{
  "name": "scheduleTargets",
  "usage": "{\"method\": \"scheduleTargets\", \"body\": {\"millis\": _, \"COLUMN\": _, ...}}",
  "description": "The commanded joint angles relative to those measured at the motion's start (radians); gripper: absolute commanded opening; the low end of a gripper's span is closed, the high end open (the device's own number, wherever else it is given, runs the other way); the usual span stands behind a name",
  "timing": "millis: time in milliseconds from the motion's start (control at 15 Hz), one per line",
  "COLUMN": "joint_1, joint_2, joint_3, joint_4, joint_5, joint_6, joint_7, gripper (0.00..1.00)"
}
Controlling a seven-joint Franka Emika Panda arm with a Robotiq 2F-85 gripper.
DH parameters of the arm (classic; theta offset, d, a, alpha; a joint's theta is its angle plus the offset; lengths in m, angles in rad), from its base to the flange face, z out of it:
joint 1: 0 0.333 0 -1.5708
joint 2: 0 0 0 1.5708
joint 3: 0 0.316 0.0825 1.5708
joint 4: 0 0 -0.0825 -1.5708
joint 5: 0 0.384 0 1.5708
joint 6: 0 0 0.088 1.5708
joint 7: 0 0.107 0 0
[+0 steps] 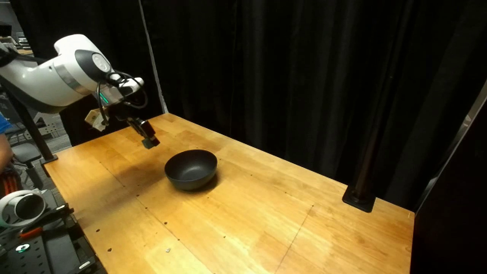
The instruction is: Put the green block in the black bowl
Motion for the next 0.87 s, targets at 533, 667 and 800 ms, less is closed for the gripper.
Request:
{"method": "scheduleTargets", "body": {"millis": 533, "joint_1": -0.055, "joint_2": -0.064, "joint_3": -0.112, "joint_4": 0.027, "joint_5": -0.161, "joint_6": -0.062, "joint_7": 0.052, "gripper": 0.98}}
{"method": "scheduleTargets", "body": {"millis": 667, "joint_1": -0.132, "joint_2": -0.177, "joint_3": -0.051, "joint_4": -0.096, "joint_5": -0.039, "joint_6": -0.051, "joint_7": -0.106, "gripper": 1.0}}
{"method": "scheduleTargets", "body": {"millis": 800, "joint_1": -0.15, "joint_2": -0.27, "joint_3": -0.05, "joint_4": -0.18, "joint_5": 0.061, "joint_6": -0.047, "joint_7": -0.253, "gripper": 1.0}}
